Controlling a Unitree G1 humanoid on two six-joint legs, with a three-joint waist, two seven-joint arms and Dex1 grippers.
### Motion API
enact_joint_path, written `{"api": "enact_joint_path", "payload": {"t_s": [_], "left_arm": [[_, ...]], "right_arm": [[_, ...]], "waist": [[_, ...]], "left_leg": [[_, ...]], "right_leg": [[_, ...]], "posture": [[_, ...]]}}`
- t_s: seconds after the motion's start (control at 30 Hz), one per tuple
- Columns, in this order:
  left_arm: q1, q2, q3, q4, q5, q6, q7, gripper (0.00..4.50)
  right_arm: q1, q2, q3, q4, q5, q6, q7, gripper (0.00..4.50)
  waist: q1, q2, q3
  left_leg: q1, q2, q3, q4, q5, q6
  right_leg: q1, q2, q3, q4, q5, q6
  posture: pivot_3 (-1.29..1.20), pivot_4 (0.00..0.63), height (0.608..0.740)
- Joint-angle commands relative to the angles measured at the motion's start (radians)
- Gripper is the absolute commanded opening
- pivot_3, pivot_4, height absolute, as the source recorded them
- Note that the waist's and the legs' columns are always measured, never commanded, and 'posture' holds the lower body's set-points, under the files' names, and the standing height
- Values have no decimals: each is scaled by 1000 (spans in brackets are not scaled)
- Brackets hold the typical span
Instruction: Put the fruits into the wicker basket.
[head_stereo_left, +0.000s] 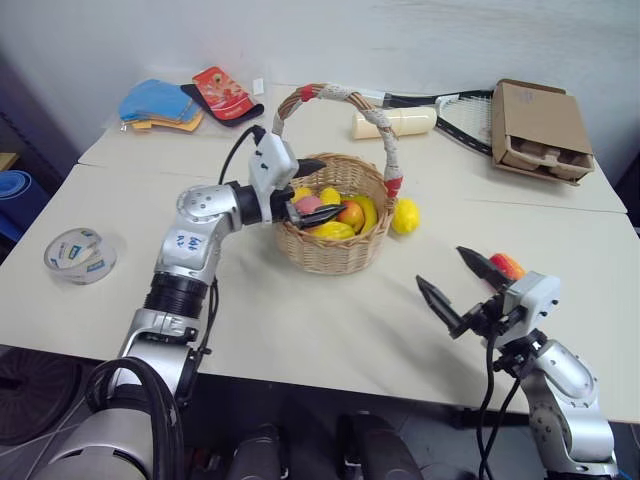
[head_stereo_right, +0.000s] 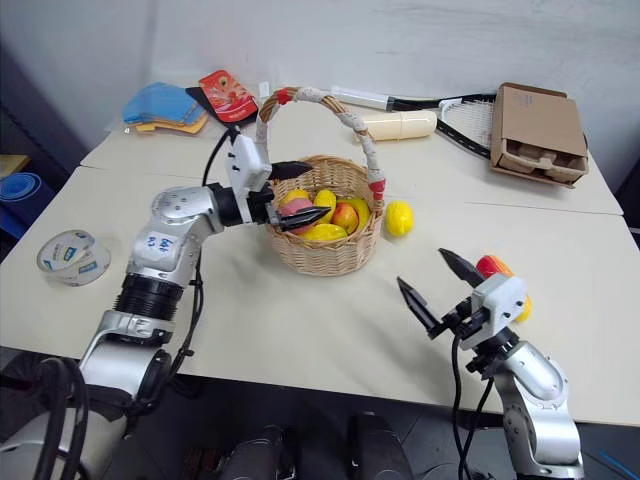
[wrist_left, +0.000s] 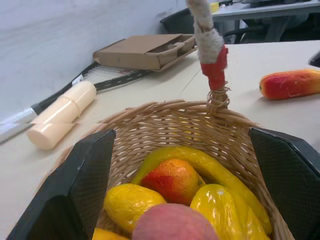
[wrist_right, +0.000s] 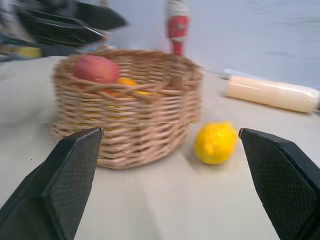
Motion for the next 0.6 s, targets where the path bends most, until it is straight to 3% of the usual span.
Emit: {"api": "enact_joint_path", "payload": {"t_s": [0.03,0.1,0.2,0.27,0.37,0.6], "left_arm": [[55,96,85,-152,-103,-21,-126,4471],[112,166,131,-234,-169,17,-191,4471],[276,344,247,-329,-199,94,-230,4471],[334,385,301,-366,-223,130,-194,4471],[382,436,398,-429,-325,279,-148,4471],[396,428,393,-480,-352,326,-99,4471]], "right_arm": [[94,-22,-59,31,8,-53,53,4500],[143,-22,-95,74,-11,-92,53,4500],[181,-28,-135,115,-39,-139,45,4500],[142,-21,-141,71,9,-73,2,4500],[-52,-113,-65,-7,-102,246,-170,4500],[-588,-181,148,139,-165,643,-219,4500]], "waist": [[-1,0,0],[-2,0,0],[-18,1,0],[-23,1,1],[-30,0,2],[-18,0,2]], "left_leg": [[0,0,0,0,0,0],[0,1,0,-1,0,-1],[1,1,1,0,0,-1],[3,1,1,-2,-1,-1],[3,1,-1,0,0,-1],[2,1,-3,-4,5,-4]], "right_leg": [[0,0,0,0,0,0],[0,0,0,-1,-1,-1],[0,0,0,-1,-1,-1],[1,0,1,0,-1,-2],[2,-1,1,0,1,-4],[-1,1,-1,2,3,-8]], "posture": [[0,150,740],[0,150,740],[0,150,740],[0,150,740],[0,150,740],[0,150,740]]}}
